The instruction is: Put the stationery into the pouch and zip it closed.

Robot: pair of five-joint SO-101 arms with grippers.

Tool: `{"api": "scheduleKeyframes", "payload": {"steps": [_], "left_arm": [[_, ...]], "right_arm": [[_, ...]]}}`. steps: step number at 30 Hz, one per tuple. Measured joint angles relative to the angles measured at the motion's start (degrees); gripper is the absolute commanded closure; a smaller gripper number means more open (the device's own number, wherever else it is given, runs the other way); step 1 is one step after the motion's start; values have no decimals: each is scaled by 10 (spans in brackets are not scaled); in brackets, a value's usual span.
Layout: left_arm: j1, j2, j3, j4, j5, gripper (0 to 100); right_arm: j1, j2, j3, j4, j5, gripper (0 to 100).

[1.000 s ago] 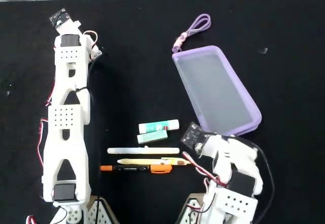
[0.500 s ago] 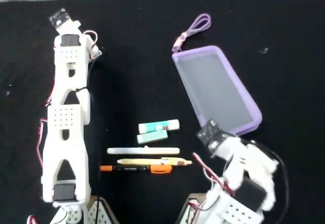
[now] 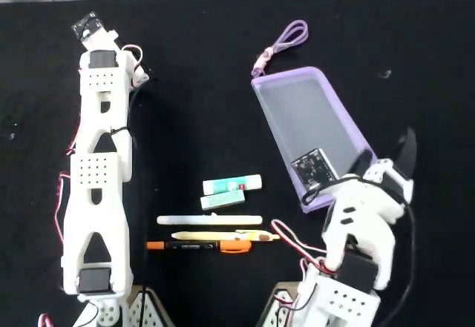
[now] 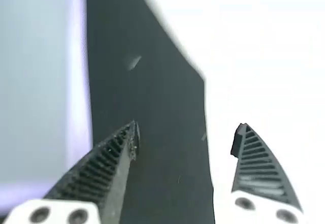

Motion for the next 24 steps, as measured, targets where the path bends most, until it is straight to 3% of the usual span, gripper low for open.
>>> {"api": "scheduleKeyframes", "payload": {"steps": [11,17,24], "left_arm": [[0,0,0,0,0,970],[0,0,0,0,0,970],[0,0,0,0,0,970]], "right_arm": [[-64,47,-46,-118,-150,709],[-67,248,-185,-189,-234,709],[-66,553,-438,-200,-351,709]]}}
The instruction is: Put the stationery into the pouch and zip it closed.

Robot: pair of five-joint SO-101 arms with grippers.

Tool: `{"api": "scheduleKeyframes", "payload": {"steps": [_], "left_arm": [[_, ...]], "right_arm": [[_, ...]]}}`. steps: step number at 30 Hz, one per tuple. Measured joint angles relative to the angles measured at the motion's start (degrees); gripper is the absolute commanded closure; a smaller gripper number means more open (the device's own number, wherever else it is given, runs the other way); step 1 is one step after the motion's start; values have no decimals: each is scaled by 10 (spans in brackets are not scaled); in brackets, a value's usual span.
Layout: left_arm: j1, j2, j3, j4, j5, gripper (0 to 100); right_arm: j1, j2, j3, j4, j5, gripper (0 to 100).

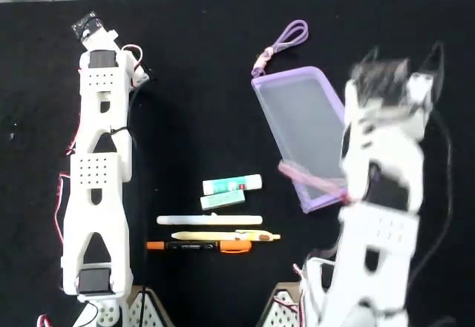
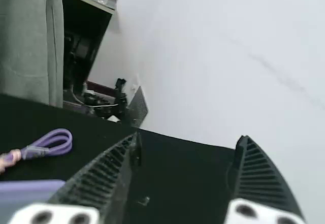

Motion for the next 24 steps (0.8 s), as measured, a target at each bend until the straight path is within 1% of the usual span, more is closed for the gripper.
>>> {"api": "scheduleKeyframes", "payload": {"steps": [5,12,17,24], "left_arm": [[0,0,0,0,0,970],[0,0,0,0,0,970],[0,0,0,0,0,970],[0,0,0,0,0,970]], "right_arm": [[1,202,-188,15,-77,709],[-21,465,-485,164,-171,709],[-49,651,-709,265,-206,709],[-86,891,-1004,368,-212,709]]}}
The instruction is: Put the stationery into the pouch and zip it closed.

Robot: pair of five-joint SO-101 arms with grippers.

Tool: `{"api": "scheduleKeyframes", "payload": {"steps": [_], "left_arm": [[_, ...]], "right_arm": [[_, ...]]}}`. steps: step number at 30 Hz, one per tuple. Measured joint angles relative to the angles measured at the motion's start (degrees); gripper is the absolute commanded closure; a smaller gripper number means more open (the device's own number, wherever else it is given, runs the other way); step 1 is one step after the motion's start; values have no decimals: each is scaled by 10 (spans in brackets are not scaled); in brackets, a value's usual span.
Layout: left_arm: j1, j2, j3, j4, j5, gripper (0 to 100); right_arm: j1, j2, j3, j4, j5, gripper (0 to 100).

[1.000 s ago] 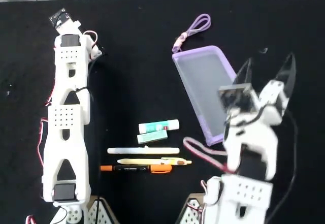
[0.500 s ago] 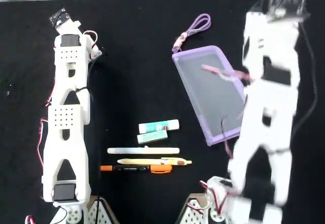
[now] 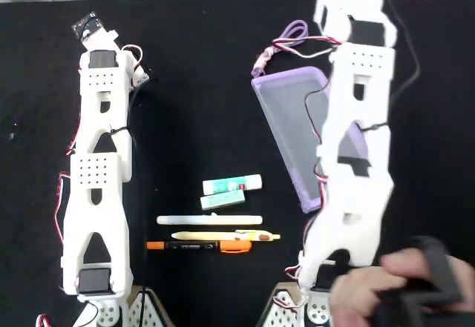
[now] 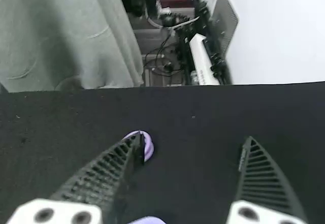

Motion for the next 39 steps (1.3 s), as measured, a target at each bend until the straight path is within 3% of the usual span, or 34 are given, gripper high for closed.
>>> {"api": "scheduleKeyframes", "payload": {"steps": [8,17,24,39], "left_arm": [[0,0,0,0,0,970],[0,0,0,0,0,970],[0,0,0,0,0,970],[0,0,0,0,0,970]], "right_arm": [[-15,226,-251,48,0,709],[-18,424,-385,48,8,709],[-31,453,-391,92,156,709],[-29,440,-424,387,384,709]]}}
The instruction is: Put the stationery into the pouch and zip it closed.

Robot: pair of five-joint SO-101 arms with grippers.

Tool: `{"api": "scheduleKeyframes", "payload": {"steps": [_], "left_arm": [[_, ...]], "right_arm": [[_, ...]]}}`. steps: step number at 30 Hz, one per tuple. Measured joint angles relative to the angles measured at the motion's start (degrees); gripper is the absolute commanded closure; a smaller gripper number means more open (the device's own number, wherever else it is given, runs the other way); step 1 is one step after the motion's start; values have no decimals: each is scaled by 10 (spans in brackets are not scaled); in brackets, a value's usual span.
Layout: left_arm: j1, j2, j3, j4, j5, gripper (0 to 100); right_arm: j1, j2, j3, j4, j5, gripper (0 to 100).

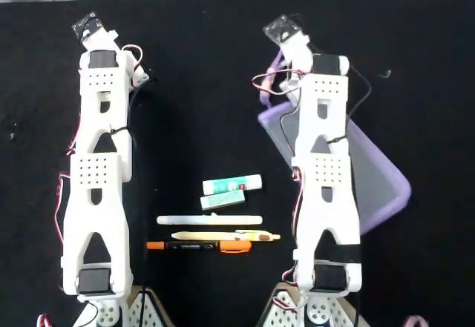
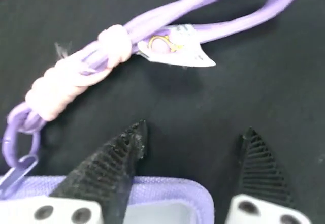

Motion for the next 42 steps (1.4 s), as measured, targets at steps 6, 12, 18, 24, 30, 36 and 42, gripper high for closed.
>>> {"api": "scheduleKeyframes", "payload": {"steps": [6,12,18,24,30,36,42], "left_arm": [[0,0,0,0,0,970],[0,0,0,0,0,970],[0,0,0,0,0,970],[0,0,0,0,0,970],[0,0,0,0,0,970],[-3,0,0,0,0,970],[-4,0,0,0,0,970]], "right_arm": [[47,-56,11,81,37,709],[98,-135,11,81,36,706],[60,-155,11,76,-84,706],[-16,-155,11,62,-206,706],[-62,-138,11,83,-265,708],[-62,-125,42,83,-283,708],[-74,-140,165,83,-295,708]]}}
